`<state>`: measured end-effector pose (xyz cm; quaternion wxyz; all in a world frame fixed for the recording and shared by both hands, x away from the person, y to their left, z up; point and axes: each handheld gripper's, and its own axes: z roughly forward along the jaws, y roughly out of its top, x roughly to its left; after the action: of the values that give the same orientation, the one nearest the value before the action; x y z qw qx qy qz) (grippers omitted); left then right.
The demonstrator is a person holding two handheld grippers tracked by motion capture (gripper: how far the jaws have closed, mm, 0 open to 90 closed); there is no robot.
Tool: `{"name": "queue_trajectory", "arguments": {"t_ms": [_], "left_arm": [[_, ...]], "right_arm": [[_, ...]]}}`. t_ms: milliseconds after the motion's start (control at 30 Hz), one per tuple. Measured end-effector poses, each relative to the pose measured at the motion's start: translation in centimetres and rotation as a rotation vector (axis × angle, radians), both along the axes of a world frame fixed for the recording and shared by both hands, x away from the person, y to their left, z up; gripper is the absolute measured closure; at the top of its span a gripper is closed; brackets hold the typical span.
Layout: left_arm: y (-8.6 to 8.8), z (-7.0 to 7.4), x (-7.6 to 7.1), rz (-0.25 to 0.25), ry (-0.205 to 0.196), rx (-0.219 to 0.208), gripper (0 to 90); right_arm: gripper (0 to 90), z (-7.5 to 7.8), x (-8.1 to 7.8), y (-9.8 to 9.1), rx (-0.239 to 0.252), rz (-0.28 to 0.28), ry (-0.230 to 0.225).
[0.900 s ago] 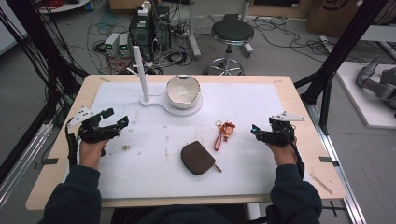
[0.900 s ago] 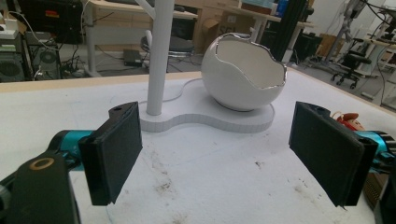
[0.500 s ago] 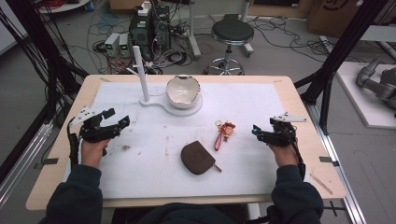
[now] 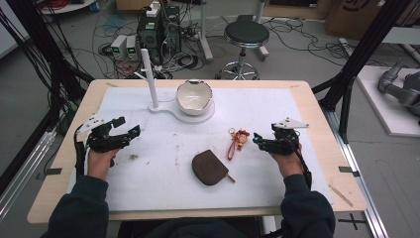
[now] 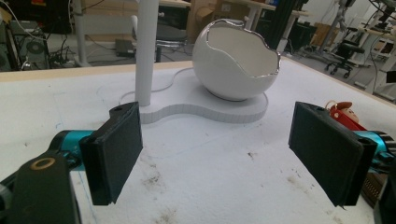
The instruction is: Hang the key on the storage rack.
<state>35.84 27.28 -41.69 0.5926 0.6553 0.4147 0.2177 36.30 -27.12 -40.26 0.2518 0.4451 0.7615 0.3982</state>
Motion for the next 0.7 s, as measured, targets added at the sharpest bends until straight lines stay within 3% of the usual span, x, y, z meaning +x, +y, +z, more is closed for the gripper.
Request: {"name": "queue_trajectory", "arguments": {"t_ms": [167, 267, 667, 700], "left_arm": [[0.2, 0.0, 0.0, 0.002, 0.01, -0.002, 17.7], [0.2, 0.0, 0.0, 0.006, 0.014, -0.004, 17.8], [0.3, -0.3, 0.3, 0.01, 0.037, -0.007, 18.1], [0.2, -0.3, 0.3, 0.008, 0.04, -0.004, 18.1]], "right_arm": [[21.4, -0.7, 0.0, 1.3, -0.01, -0.002, 0.038], [23.5, -1.3, 0.0, 2.4, -0.058, 0.004, 0.067], [26.1, -2.7, 0.8, 3.7, -0.067, 0.025, 0.129], [26.3, -3.3, 1.1, 4.5, -0.102, 0.05, 0.152]]}}
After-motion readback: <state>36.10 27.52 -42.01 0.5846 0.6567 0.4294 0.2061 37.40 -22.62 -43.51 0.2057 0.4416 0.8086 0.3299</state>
